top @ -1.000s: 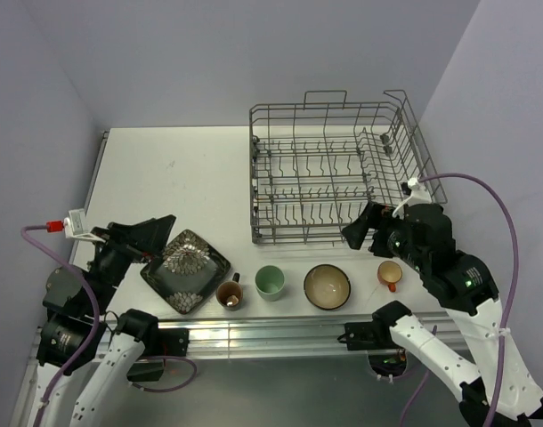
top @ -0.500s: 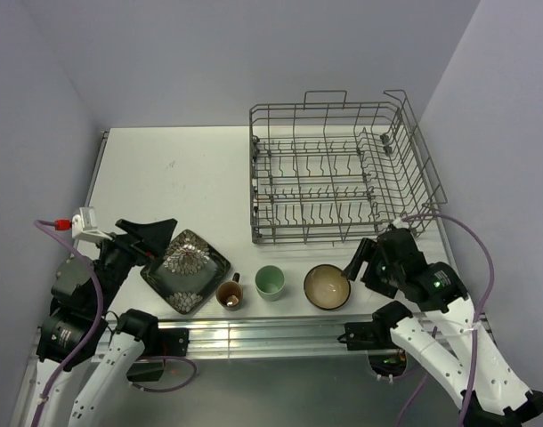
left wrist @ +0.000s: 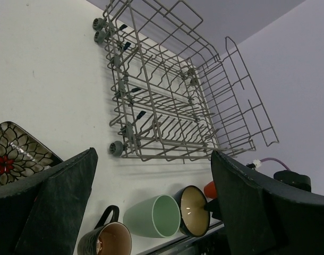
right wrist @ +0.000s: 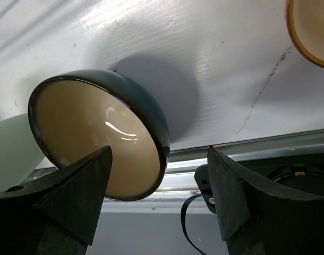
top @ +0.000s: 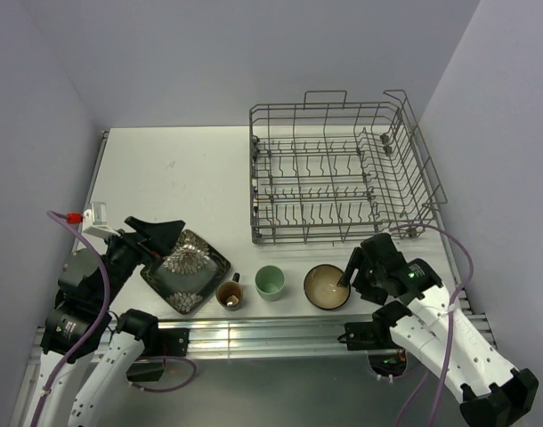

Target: Load the mixed dishes into the dish rack

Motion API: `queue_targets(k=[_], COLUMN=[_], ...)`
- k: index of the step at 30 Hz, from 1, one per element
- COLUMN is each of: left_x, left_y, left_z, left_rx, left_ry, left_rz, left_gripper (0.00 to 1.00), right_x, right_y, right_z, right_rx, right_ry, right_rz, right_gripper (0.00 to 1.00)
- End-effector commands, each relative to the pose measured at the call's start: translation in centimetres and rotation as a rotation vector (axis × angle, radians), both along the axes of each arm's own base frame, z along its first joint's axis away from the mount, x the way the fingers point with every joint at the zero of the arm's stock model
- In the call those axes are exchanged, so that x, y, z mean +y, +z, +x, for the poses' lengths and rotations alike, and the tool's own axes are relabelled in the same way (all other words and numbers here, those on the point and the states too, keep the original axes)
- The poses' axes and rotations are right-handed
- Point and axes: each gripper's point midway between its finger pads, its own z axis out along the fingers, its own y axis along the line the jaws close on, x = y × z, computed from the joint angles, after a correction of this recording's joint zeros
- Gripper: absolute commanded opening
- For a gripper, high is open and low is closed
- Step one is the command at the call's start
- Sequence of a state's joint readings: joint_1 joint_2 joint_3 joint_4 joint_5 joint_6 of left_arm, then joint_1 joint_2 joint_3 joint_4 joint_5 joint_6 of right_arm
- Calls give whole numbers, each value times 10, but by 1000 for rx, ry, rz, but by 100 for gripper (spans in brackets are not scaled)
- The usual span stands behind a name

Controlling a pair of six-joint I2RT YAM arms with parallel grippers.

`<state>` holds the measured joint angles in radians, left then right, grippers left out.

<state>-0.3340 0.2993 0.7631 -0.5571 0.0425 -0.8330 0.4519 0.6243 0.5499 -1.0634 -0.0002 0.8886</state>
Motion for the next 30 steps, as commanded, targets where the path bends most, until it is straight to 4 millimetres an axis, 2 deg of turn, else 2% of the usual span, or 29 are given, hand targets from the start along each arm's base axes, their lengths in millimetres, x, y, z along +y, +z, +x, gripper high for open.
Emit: queue_targets(k=[1,7,12,16,18,21,23,24,26,30], left_x=[-4,-9,-13,-11,-11,-13,-14,-15,-15,-13], left_y=[14,7,4,2,2,0,0,0,0,0], left_z=[-2,1,3,3,3,4,4,4,3,2], left_rx=[-47,-37,-23,-25,-26,-19,-16,-13,-9,-12], left_ry=[-28,-50,-67,-60,-60,-67,-73,-78,-80,-74], left_rz=[-6,-14,-12,-3,-2,-3,-3,-1,2,5], left_gripper=[95,94,93,93,93,94,93,94,94,93], right_x=[-1,-8,-3,7,14,32,42,50,57,81], right_y=[20,54,49,51,56,76,80,79,78,56], right_z=[16,23,22,24,24,26,24,18,17,7], right_rx=[-109,-167,-144,-148,-162,-207,-208,-195,-209,-188], right_ry=[-5,30,55,157,226,305,327,384,402,511], right_rz=[-4,-70,-68,-95,-137,-196,-231,-265,-299,-320], right_gripper=[79,79,79,78,76,76,76,76,76,74])
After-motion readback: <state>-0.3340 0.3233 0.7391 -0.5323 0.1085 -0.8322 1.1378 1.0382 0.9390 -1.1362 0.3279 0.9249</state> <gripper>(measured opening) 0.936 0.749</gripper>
